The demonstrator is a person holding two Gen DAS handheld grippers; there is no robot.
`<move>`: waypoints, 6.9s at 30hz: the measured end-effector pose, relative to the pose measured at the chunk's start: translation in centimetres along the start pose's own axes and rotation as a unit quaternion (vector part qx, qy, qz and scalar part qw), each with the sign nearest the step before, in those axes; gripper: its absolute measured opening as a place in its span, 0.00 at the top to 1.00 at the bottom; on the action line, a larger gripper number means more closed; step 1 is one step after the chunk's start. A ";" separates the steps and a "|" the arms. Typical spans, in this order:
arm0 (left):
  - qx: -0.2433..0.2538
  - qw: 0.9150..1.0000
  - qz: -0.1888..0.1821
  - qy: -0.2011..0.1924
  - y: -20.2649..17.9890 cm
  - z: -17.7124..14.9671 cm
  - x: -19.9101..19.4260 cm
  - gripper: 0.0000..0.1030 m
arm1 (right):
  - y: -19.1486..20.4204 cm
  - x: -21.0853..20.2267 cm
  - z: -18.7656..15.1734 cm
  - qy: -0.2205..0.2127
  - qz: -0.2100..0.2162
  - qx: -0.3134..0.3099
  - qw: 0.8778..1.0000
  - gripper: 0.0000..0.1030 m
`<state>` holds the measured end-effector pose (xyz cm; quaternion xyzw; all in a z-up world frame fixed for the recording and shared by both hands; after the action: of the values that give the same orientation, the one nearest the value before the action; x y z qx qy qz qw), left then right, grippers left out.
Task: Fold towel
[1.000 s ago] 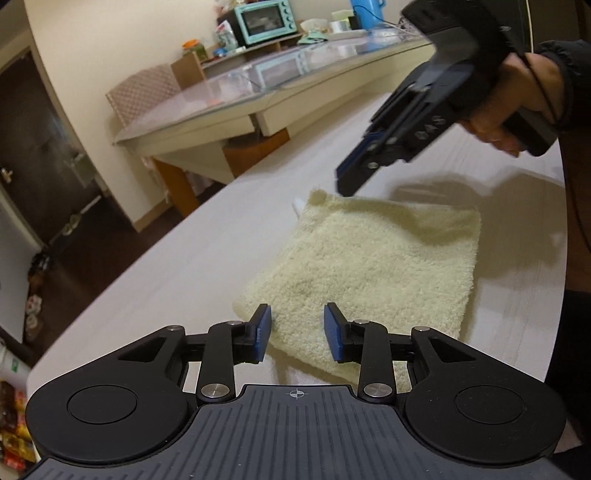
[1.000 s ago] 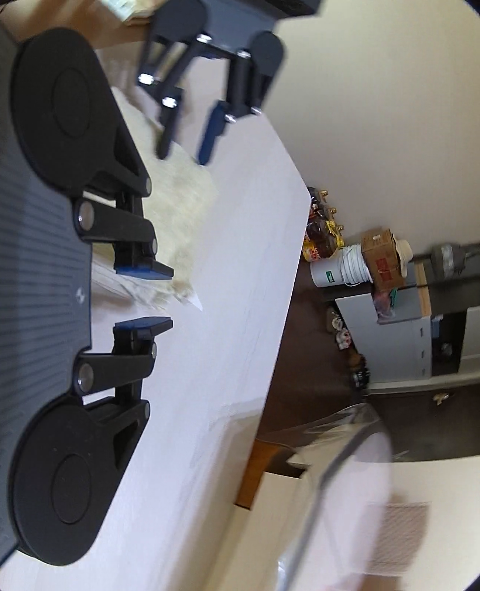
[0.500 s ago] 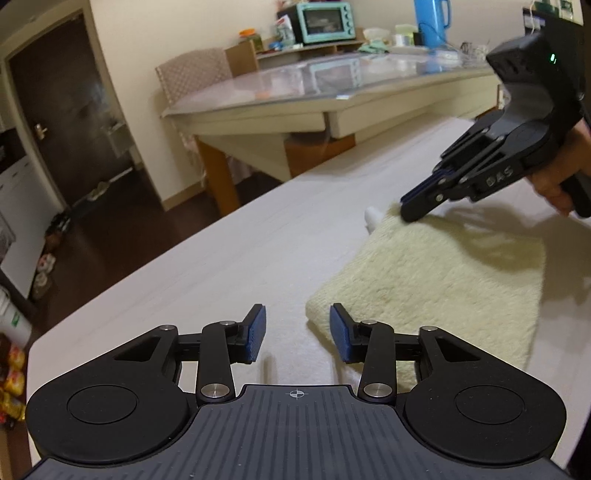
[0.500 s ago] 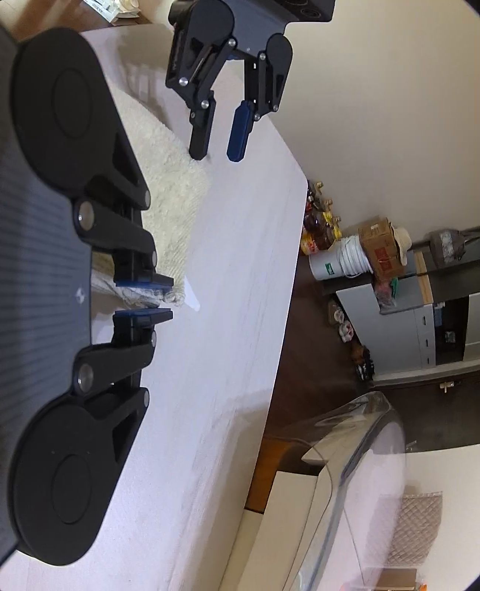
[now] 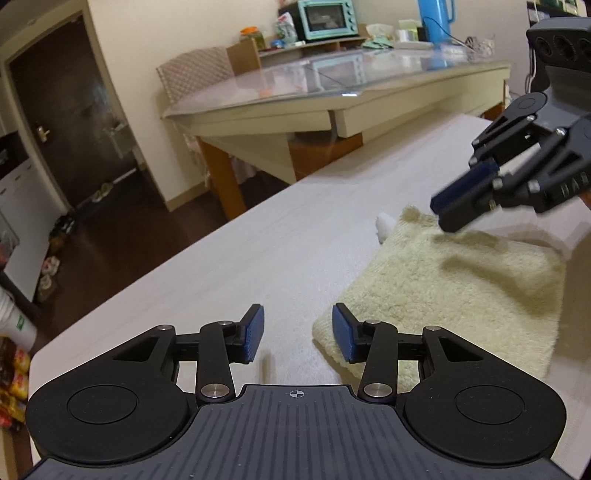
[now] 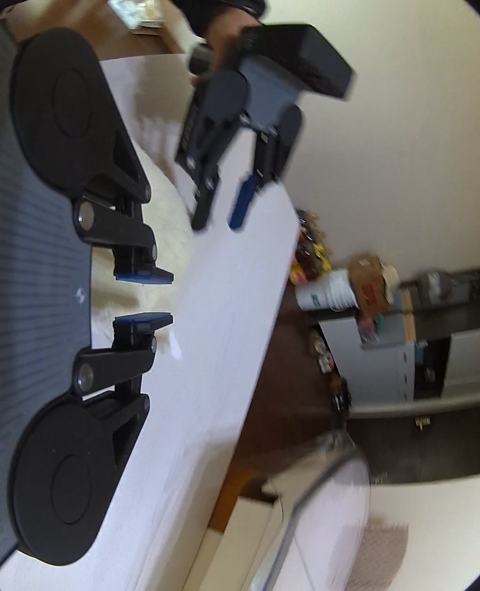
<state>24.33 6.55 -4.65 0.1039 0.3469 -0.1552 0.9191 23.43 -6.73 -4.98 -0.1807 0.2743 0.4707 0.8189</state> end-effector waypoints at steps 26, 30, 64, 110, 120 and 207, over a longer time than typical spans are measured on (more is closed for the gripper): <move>0.014 0.999 -0.042 0.012 -5.4 -5.2 -6.0 0.45 | 5.3 -6.0 -4.9 0.031 -0.058 -0.050 0.997 0.72; 0.014 0.999 -0.036 0.010 -5.6 -5.3 -6.0 0.45 | 7.5 -7.3 -4.3 0.000 -0.041 -0.052 0.998 0.73; -0.022 1.000 0.003 0.016 -5.9 -6.3 -6.3 0.34 | 7.5 -6.4 -5.8 0.033 -0.072 -0.025 0.997 0.72; -0.137 0.990 0.041 0.011 -0.5 -1.2 -0.4 0.29 | -1.5 -0.8 -1.5 0.052 -0.109 0.000 0.993 0.75; -0.166 0.985 0.052 0.002 -0.1 -1.7 -1.4 0.21 | -0.9 -2.7 -1.7 0.031 -0.109 0.028 0.993 0.72; -0.258 0.962 0.089 -0.016 -10.0 -8.8 -12.9 0.00 | 9.0 -15.0 -8.1 0.026 -0.166 0.130 0.977 0.00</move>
<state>6.24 2.68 -3.36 -0.1085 0.3499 0.0201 0.9303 7.24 -16.88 -2.41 -0.1278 0.3207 0.2837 0.8946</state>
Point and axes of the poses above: each gripper's, at about its wrist camera, not at the fingertips, and x roughly the way its jaws point, y to its left, z to its top, the point moved 6 cm from there along x, roughly the way its jaws point, and after that the axes turned 12 degrees about -x, right-handed, at the moved point
